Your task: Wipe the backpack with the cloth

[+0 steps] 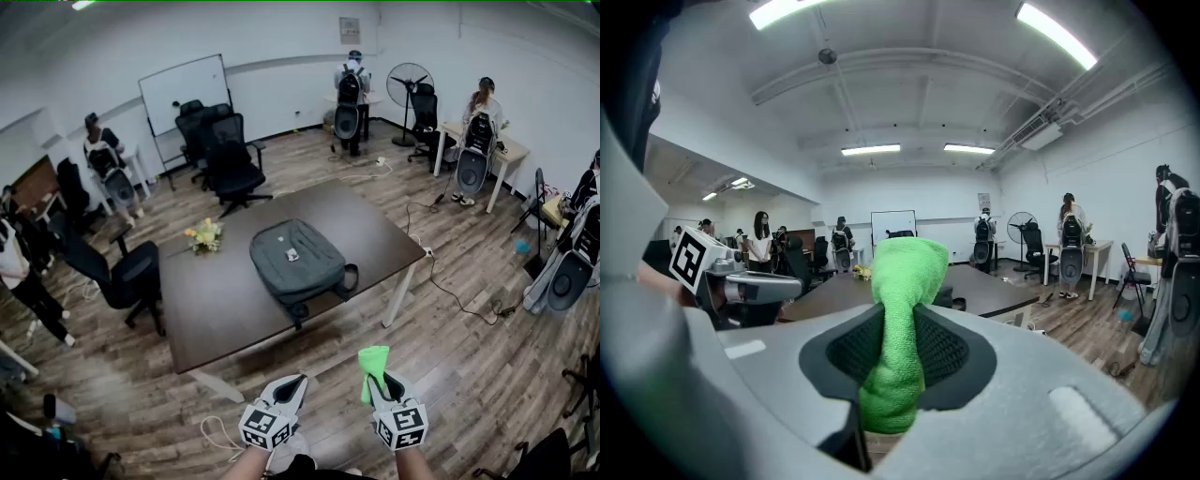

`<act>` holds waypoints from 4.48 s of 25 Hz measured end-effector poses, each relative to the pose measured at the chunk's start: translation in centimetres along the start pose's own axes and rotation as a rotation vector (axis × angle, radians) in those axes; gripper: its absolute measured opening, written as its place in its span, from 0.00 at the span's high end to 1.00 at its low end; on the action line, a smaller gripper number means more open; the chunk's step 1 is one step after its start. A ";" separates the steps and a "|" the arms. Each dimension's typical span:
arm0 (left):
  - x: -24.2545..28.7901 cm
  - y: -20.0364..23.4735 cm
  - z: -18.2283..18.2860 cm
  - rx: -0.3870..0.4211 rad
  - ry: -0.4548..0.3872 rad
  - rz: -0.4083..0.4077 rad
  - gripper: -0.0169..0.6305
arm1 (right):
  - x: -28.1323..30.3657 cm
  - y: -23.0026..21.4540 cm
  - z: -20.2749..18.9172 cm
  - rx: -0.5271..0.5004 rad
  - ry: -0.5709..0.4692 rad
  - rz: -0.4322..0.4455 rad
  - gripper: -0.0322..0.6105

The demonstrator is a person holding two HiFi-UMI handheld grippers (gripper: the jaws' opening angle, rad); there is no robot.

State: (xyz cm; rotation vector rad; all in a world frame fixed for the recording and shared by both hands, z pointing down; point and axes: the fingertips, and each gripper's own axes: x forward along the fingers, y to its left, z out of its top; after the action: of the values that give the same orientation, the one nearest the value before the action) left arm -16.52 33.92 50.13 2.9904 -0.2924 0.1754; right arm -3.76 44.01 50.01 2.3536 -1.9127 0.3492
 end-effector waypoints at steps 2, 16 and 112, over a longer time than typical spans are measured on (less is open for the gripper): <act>0.1 0.1 0.0 -0.002 0.000 0.002 0.94 | 0.1 -0.1 0.1 0.015 -0.012 0.000 0.80; 0.5 2.0 0.0 -0.018 0.010 0.006 0.94 | 2.0 0.6 1.0 0.054 -0.053 0.035 0.80; 14.6 44.3 6.5 -0.154 -0.062 0.537 0.94 | 55.2 3.3 10.5 -0.161 0.267 0.619 0.80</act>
State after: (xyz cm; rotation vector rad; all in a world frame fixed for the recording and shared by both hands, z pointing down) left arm -10.50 -12.79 50.87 2.6982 -1.0591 0.1034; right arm 4.77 -11.55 52.32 1.4823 -2.3724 0.4950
